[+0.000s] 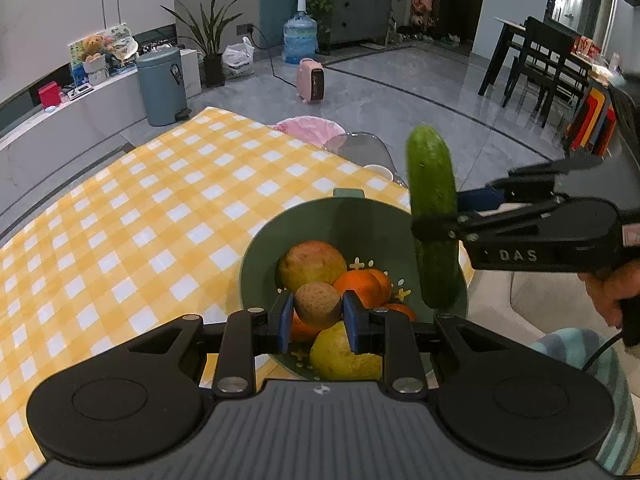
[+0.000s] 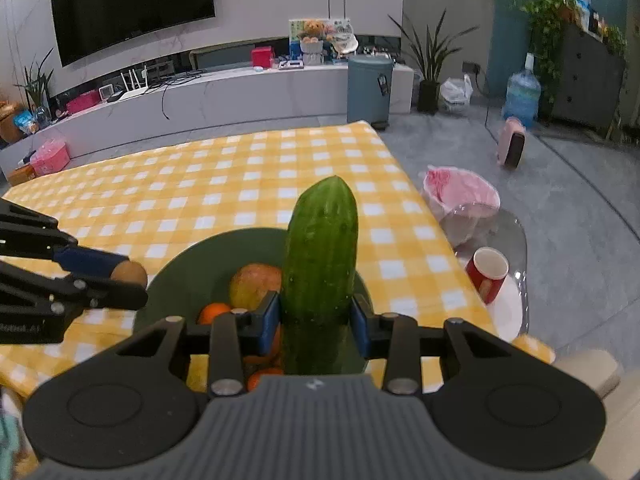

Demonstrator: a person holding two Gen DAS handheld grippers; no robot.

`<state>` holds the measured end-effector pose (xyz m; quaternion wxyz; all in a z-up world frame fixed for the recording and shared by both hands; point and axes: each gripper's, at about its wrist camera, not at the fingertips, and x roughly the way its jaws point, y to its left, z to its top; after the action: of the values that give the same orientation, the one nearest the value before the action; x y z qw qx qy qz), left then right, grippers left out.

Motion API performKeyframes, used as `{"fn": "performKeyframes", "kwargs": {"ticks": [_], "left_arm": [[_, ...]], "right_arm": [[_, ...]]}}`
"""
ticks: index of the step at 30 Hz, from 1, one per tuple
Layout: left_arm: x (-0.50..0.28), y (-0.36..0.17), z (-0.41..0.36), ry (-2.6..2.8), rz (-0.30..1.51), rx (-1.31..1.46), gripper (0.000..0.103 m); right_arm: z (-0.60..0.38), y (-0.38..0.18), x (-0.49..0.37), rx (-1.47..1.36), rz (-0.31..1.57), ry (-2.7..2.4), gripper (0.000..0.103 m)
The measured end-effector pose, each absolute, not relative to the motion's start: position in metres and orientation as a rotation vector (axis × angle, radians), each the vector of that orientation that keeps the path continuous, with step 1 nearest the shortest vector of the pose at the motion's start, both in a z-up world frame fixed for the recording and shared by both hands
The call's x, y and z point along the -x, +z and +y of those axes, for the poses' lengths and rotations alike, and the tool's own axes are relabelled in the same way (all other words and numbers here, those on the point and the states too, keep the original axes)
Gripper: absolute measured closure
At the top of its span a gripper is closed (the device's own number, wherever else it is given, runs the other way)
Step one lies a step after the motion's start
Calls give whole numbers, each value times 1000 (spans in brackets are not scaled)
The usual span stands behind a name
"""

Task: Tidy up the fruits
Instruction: 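Lower the kiwi and cucumber into the green colander with both tools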

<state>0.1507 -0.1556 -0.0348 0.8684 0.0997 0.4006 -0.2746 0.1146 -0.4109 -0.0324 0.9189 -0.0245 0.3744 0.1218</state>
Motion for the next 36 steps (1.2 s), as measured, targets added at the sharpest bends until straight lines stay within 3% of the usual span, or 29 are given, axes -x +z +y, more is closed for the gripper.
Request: {"fn": "performKeyframes", "kwargs": {"ticks": [23, 36], "left_arm": [[-181, -65, -171, -575, 920, -288, 74], [-188, -87, -190, -569, 1048, -459, 74]], "right_arm": [[-391, -74, -177, 112, 939, 333, 67], [-416, -66, -139, -95, 877, 293, 51]]}}
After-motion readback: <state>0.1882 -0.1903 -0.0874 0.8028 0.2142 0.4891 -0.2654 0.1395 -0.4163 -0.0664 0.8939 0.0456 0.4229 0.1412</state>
